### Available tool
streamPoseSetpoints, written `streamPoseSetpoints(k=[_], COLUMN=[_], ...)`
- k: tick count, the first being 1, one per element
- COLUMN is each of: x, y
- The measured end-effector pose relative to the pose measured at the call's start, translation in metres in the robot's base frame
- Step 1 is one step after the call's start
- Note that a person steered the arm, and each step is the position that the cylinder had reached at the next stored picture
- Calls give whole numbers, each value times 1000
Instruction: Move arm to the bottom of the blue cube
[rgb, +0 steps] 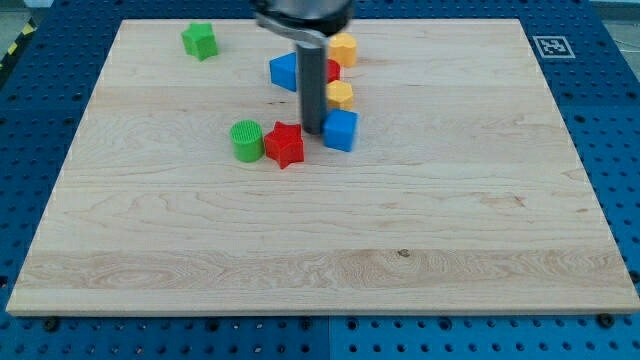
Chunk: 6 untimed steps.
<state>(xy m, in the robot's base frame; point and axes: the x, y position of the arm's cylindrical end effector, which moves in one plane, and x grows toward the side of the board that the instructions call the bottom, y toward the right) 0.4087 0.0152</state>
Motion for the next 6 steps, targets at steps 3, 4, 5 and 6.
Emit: streamPoseSetpoints(k=[3,4,5,6], x=[22,56,85,50], y=[61,51,88,129])
